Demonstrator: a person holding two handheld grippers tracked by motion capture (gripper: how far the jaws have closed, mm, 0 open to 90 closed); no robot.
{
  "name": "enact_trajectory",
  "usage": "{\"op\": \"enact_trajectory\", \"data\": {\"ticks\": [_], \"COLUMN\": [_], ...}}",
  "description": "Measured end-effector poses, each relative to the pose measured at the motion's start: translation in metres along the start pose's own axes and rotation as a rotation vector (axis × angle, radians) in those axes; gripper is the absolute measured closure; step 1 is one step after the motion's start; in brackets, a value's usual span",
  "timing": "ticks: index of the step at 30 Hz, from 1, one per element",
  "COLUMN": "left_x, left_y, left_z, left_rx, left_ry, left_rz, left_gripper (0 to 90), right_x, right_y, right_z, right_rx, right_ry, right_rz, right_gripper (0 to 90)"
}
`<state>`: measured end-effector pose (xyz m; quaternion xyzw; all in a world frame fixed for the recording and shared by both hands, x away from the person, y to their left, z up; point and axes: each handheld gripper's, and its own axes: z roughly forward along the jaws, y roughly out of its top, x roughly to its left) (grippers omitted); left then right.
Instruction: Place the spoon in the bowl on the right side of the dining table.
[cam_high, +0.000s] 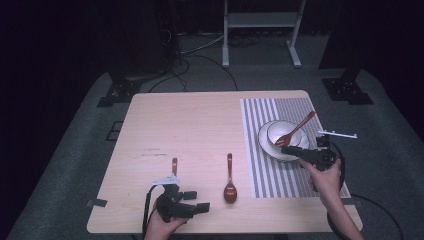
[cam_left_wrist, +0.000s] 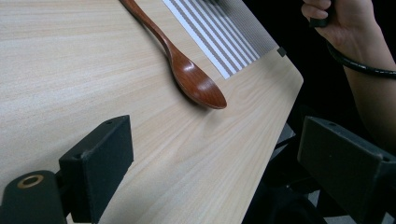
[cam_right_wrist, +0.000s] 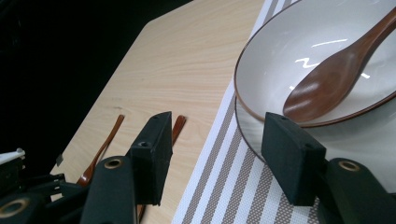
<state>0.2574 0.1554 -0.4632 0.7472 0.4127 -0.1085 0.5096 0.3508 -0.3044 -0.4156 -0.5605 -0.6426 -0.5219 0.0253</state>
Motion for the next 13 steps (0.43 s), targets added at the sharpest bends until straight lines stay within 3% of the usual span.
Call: {"op": "enact_trajectory", "data": {"ticks": [13], "left_x": [0.000], "left_y": [0.001], "left_z": [-0.001], "left_rx": [-0.002], "left_ry": [0.000], "left_rz": [0.007], "left_gripper": [9.3], "right_x": [0.008], "right_y": [-0.019], "right_z": [0.004], "right_rx": [0.028], "right_ry": [0.027], "right_rz": [-0.015], "right_gripper": [39.6]}}
